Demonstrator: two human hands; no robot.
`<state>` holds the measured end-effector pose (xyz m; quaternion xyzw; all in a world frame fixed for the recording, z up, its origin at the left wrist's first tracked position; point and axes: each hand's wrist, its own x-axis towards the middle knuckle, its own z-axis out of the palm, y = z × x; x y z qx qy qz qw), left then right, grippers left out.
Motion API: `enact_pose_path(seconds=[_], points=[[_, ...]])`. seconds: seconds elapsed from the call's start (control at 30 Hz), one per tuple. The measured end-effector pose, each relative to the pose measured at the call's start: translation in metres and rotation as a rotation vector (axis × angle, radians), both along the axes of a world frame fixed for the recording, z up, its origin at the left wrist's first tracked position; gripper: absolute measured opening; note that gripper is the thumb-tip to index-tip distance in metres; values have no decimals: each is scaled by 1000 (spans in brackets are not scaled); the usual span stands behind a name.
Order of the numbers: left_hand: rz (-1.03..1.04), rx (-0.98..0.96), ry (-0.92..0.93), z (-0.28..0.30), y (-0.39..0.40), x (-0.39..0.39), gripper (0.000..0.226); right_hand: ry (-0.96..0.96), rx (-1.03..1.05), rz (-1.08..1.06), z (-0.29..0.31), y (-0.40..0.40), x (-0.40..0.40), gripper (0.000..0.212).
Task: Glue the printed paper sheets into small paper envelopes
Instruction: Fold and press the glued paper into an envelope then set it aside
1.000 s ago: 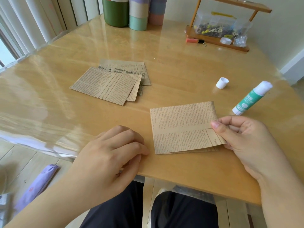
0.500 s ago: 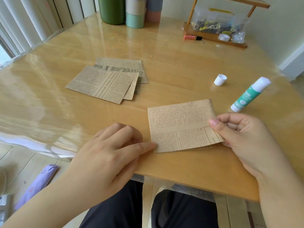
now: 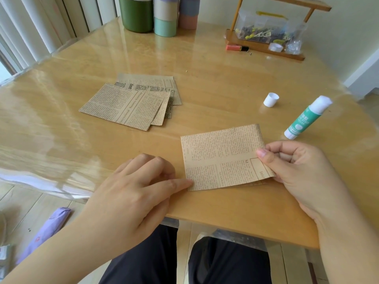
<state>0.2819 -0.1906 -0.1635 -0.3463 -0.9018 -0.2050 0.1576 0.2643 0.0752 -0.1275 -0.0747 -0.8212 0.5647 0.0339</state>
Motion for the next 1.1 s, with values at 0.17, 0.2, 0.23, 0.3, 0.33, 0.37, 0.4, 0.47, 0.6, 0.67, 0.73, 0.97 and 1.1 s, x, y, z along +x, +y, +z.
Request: enact_pose_path(seconds=[0.17, 0.2, 0.23, 0.3, 0.33, 0.37, 0.4, 0.47, 0.6, 0.67, 0.73, 0.97, 1.1], points=[[-14, -5, 49, -2, 0, -2, 39, -2, 0, -9, -2, 1, -1, 13], [-16, -4, 68, -3, 0, -2, 37, -1, 11, -12, -2, 1, -1, 12], [-18, -3, 83, -4, 0, -2, 38, 3, 37, -12, -1, 1, -1, 11], [-19, 0, 97, -4, 0, -3, 38, 20, 148, -20, -1, 4, -1, 12], [-22, 3, 96, -4, 0, -3, 37, 28, 217, -27, 0, 6, -2, 13], [-27, 8, 95, -4, 0, -3, 36, 31, 277, -30, 1, 7, -2, 13], [-30, 9, 97, -4, 0, -4, 35, 32, 319, -23, 2, 9, -3, 14], [-33, 6, 95, -5, 1, -5, 35, 26, 373, 7, 2, 12, -5, 13], [-35, 16, 81, -6, 1, -6, 35, 18, 408, 34, 2, 14, -7, 13], [-38, 19, 77, -6, 1, -6, 34, 21, 409, 32, 0, 15, -9, 14], [-38, 20, 76, -6, 0, -6, 34, 23, 409, 26, -1, 15, -9, 14], [-36, 16, 72, -5, 1, -5, 34, 37, 428, 22, -2, 15, -8, 15], [-34, 5, 68, -3, 0, -5, 35, 48, 455, 10, -2, 13, -6, 15]])
